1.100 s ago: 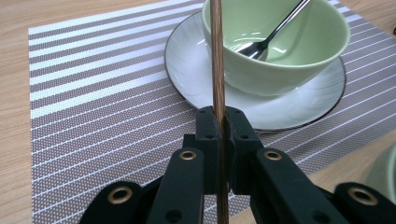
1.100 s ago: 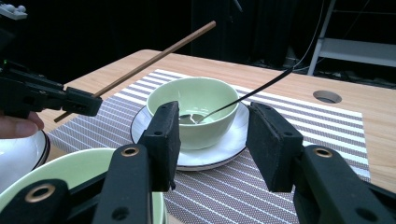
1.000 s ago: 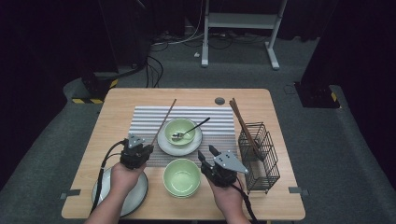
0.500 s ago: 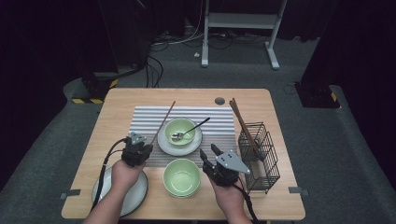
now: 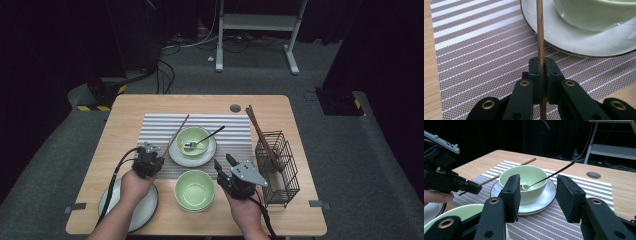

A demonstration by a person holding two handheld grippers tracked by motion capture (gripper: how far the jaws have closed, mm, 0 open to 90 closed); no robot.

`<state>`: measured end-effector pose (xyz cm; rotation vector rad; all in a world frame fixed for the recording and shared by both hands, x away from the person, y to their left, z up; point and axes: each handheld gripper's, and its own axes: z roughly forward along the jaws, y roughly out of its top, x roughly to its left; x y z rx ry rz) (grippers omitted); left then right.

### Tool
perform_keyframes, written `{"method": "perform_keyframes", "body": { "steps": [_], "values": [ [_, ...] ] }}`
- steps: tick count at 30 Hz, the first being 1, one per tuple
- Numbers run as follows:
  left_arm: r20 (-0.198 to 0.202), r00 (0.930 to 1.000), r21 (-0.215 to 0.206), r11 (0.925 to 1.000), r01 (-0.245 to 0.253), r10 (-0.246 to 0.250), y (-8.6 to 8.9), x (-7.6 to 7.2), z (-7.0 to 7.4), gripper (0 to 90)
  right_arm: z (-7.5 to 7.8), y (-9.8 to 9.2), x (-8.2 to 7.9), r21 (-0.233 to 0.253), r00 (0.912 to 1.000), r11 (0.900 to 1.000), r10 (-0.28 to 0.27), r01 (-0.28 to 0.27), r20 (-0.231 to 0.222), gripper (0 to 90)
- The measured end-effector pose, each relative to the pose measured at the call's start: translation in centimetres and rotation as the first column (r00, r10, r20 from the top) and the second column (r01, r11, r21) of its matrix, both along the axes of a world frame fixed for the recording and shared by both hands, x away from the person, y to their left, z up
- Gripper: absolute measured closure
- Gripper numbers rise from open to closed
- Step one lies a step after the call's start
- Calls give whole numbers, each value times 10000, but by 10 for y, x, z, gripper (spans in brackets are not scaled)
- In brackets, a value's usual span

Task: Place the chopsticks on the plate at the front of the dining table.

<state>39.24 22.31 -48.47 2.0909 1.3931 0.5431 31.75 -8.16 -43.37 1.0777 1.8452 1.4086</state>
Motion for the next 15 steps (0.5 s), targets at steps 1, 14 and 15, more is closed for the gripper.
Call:
{"method": "perform_keyframes", "body": {
  "steps": [1,14,15],
  "values": [
    [-26,10000,41,10000,51,-51,-1,0,0,849,0,0,0,-2,10000,10000,9,-9,-7,542],
    [-325,9992,335,9992,240,-230,-8,-2,-2,848,-1,1,0,44,10000,10000,-80,81,-25,543],
    [-316,9991,369,9989,282,-271,-9,-3,-2,847,-2,1,0,31,10000,10000,-87,87,-22,542]
  ]
}}
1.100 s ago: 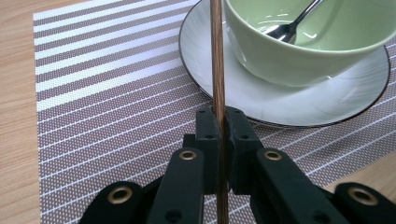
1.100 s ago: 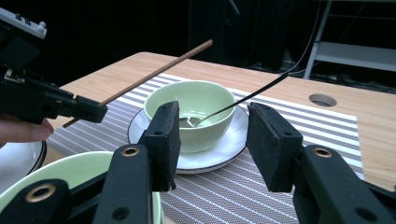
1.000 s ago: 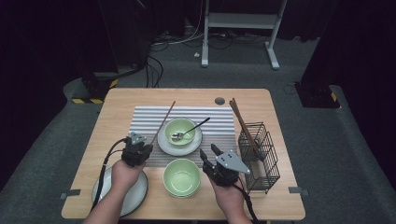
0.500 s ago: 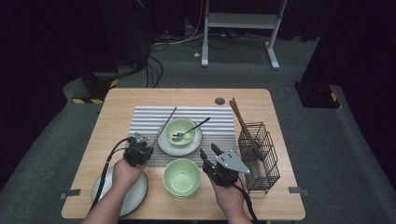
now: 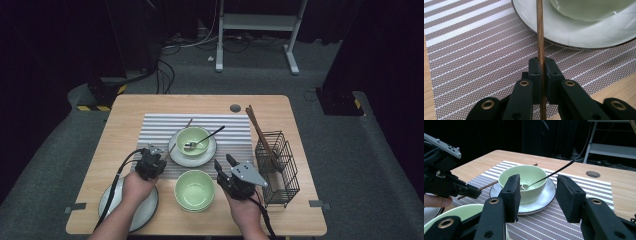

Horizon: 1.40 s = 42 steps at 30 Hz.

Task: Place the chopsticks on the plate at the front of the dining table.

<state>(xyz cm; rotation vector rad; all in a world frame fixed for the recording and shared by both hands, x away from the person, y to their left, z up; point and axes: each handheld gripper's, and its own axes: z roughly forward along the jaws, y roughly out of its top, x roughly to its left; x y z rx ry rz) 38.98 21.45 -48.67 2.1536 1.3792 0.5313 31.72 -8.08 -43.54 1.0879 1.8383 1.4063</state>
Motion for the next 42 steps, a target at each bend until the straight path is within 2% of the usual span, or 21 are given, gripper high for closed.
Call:
{"method": "perform_keyframes", "body": {
  "steps": [4,9,19,22,26,30,35,42],
  "values": [
    [-48,9998,10,9998,174,-174,-3,-2,-2,834,-1,0,1,17,10000,10000,-11,11,-35,538],
    [-153,9993,-175,9993,340,-343,-5,-3,-3,812,0,0,1,9,10000,10000,36,-36,-18,534],
    [-112,9976,-378,9969,684,-689,-9,-8,0,769,1,-1,1,48,10000,10000,12,-12,-2,526],
    [-70,9976,-325,9971,687,-689,-10,-8,-1,760,-1,-1,2,49,10000,10000,52,-51,-72,514],
    [34,9976,-465,9965,695,-694,-10,-9,1,718,-1,-2,2,91,9999,9999,68,-67,-110,503],
    [390,9974,-542,9965,632,-612,-10,-12,3,653,-1,-2,2,91,9999,9999,121,-120,-103,490],
    [785,9956,-842,9948,577,-511,-6,-20,9,563,-2,-2,2,93,9998,9998,160,-159,-106,482],
    [1626,9860,-1042,9931,540,-365,3,-38,17,480,-1,-1,2,23,9996,9996,284,-284,-67,467]
  ]
}}
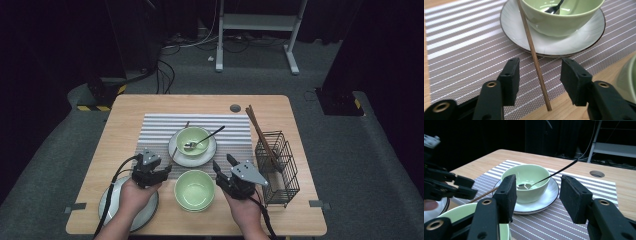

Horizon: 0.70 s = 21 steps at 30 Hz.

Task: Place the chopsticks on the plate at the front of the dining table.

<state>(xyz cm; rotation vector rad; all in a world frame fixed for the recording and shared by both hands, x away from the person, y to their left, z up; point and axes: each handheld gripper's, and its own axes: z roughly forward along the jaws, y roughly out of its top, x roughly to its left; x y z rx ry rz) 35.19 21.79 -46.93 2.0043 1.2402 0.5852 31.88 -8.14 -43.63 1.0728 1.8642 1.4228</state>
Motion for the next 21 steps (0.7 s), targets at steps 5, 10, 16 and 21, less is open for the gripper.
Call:
{"method": "perform_keyframes", "body": {
  "steps": [5,10,16,21],
  "values": [
    [359,9993,-54,10000,59,-57,5,-15,-1,456,-1,2,-1,-136,10000,9999,33,-32,86,451],
    [489,9987,-111,9999,112,-106,12,-25,-3,427,1,2,-2,-106,10000,9999,58,-57,37,427],
    [553,9984,-428,9990,96,-72,23,-33,-3,407,1,1,-1,-252,9999,9996,160,-160,6,425],
    [622,9979,-400,9990,205,-180,28,-35,-6,390,2,2,1,-445,9999,9990,31,-26,113,401]
  ]
}}
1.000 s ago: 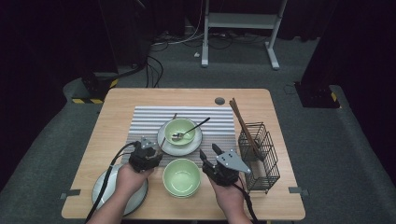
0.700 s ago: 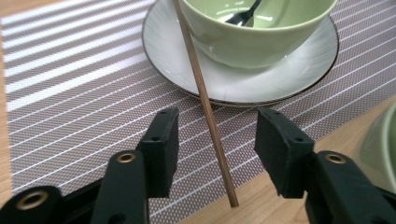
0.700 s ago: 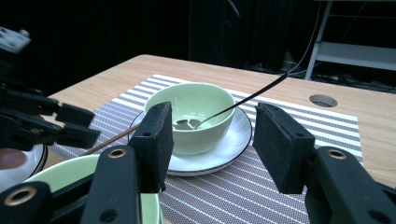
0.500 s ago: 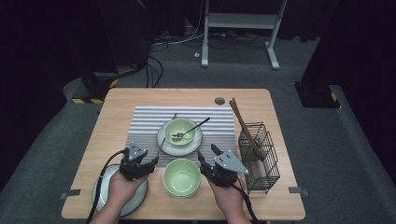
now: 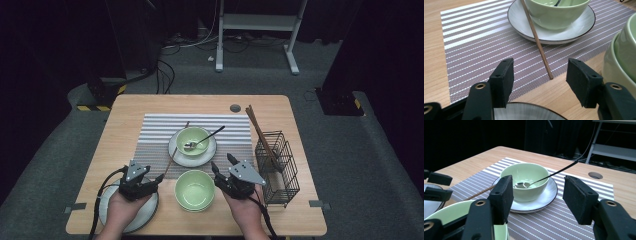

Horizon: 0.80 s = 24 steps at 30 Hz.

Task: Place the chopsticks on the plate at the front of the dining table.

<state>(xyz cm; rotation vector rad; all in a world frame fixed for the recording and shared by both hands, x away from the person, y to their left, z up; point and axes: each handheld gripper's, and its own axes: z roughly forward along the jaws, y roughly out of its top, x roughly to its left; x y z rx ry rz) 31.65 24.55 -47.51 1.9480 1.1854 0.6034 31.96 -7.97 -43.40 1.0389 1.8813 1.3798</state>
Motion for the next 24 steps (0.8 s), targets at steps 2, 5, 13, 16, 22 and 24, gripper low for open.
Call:
{"method": "perform_keyframes", "body": {
  "steps": [2,5,13,16,22,24],
  "values": [
    [90,9999,-2,9999,118,-118,2,-1,0,383,1,0,1,-11,10000,10000,-70,70,22,384],
    [95,9999,-407,9992,37,-33,5,1,-1,356,5,0,3,-173,9997,9998,-119,123,199,392],
    [67,9985,-674,9962,545,-542,7,0,-2,359,10,1,6,-204,9984,9982,-570,570,36,329],
    [268,9976,-440,9969,657,-645,8,-1,4,354,12,2,6,-159,9977,9975,-681,682,20,333],
    [277,9973,-557,9960,695,-680,14,-1,4,357,23,6,10,-322,9955,9950,-941,943,82,336],
    [231,9972,-636,9953,726,-713,15,-1,3,356,26,7,10,-356,9947,9941,-1019,1024,162,338]
  ]
}}
